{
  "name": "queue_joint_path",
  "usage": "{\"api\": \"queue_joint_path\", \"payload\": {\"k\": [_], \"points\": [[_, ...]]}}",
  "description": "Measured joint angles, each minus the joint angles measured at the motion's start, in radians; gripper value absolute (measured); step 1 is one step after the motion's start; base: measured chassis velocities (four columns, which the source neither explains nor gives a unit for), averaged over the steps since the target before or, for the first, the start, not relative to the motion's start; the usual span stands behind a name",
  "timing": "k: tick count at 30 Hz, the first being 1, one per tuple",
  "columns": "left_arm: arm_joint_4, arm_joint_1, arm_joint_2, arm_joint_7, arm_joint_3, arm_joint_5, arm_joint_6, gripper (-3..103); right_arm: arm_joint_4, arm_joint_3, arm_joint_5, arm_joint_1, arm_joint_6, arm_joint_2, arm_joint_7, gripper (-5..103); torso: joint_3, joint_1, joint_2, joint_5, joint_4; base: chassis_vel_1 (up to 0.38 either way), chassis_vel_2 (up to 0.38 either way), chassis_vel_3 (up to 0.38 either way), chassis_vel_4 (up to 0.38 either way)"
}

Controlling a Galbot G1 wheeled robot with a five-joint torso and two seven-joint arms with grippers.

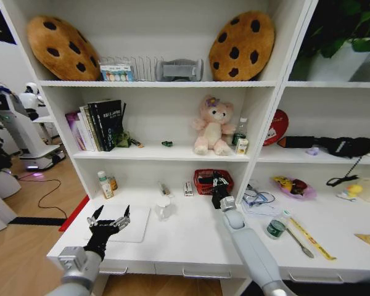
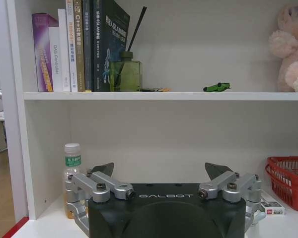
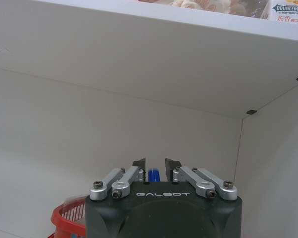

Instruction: Organize the objects on the table.

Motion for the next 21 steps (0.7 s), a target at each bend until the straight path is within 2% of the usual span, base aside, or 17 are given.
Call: {"api": "queue_joint_path", "payload": {"k": [1,3,4,5,7,10,11,12,13,15,16,17,18,19,20,21], "points": [[0.0,0.0,0.0,0.0,0.0,0.0,0.0,100,0.0,0.0,0.0,0.0,0.0,0.0,0.0,22,0.0,0.0,0.0,0.0,0.0,0.0,0.0,0.0,0.0],[0.0,0.0,0.0,0.0,0.0,0.0,0.0,100,0.019,-0.001,0.001,-0.012,-0.007,-0.005,0.011,33,0.0,0.0,0.0,0.0,0.0001,0.0,0.0,0.0,0.0],[0.0,0.0,0.0,0.0,0.0,0.0,0.0,100,0.019,-0.001,0.001,-0.012,-0.007,-0.005,0.011,33,0.0,0.0,0.0,0.0,0.0001,0.0,0.0,0.0,0.0],[0.0,0.0,0.0,0.0,0.0,0.0,0.0,100,0.04,-0.002,0.011,-0.022,-0.021,-0.012,0.022,38,0.0,0.0,0.0,0.0,0.0002,0.0,0.0,0.0,0.0],[0.0,0.0,0.0,0.0,0.0,0.0,0.0,100,0.049,-0.002,0.015,-0.026,-0.027,-0.014,0.026,38,0.0,0.0,0.0,0.0,0.0001,0.0,0.0,0.0,0.0],[0.0,0.0,0.0,0.0,0.0,0.0,0.0,100,0.07,-0.003,0.024,-0.036,-0.042,-0.019,0.037,54,0.0,0.0,0.0,0.0,0.0001,0.0,0.0,0.0,0.0],[0.0,0.0,0.0,0.0,0.0,0.0,0.0,100,0.07,-0.003,0.024,-0.036,-0.042,-0.019,0.037,54,0.0,0.0,0.0,0.0,0.0001,0.0,0.0,0.0,0.0],[0.0,0.0,0.0,0.0,0.0,0.0,0.0,100,0.099,-0.003,0.036,-0.05,-0.062,-0.026,0.051,65,0.0,0.0,0.0,0.0,0.0001,0.0,0.0,0.0,0.0],[0.0,0.0,0.0,0.0,0.0,0.0,0.0,100,0.099,-0.003,0.036,-0.05,-0.062,-0.026,0.051,65,0.0,0.0,0.0,0.0,0.0001,0.0,0.0,0.0,0.0],[0.0,0.0,0.0,0.0,0.0,0.0,0.0,100,0.326,-0.035,0.142,-0.141,-0.206,-0.097,0.189,77,0.0,0.0,0.0,0.0004,0.0002,0.0,0.0,0.0,0.0],[0.0,0.0,0.0,0.0,0.0,0.0,0.0,100,0.326,-0.035,0.142,-0.141,-0.206,-0.097,0.189,77,0.0,0.0,0.0,0.0004,0.0002,0.0,0.0,0.0,0.0],[0.0,0.0,0.0,0.0,0.0,0.0,0.0,100,0.51,-0.073,0.29,-0.205,-0.34,-0.182,0.273,82,0.0,0.0,0.0,-0.0007,0.0,0.0,0.0,0.0,0.0],[0.0,0.0,0.0,0.0,0.0,0.0,0.0,100,0.681,-0.097,0.407,-0.297,-0.502,-0.241,0.363,87,0.0,0.0,0.0,0.0006,-0.0001,0.0,0.0,0.0,0.0],[0.0,0.0,0.0,0.0,0.0,0.0,0.0,100,0.681,-0.097,0.407,-0.297,-0.502,-0.241,0.363,87,0.0,0.0,0.0,0.0006,-0.0001,0.0,0.0,0.0,0.0],[0.0,0.0,0.0,0.0,0.0,0.0,0.0,100,0.746,-0.097,0.444,-0.333,-0.554,-0.255,0.402,92,0.0,0.0,0.0,0.0001,0.0001,0.0,0.0,0.0,0.0],[0.0,0.0,0.0,0.0,0.0,0.0,0.0,100,0.903,-0.07,0.512,-0.458,-0.656,-0.292,0.519,100,0.0,0.0,0.0,0.0002,0.0001,0.0,0.0,0.0,0.0]]}}
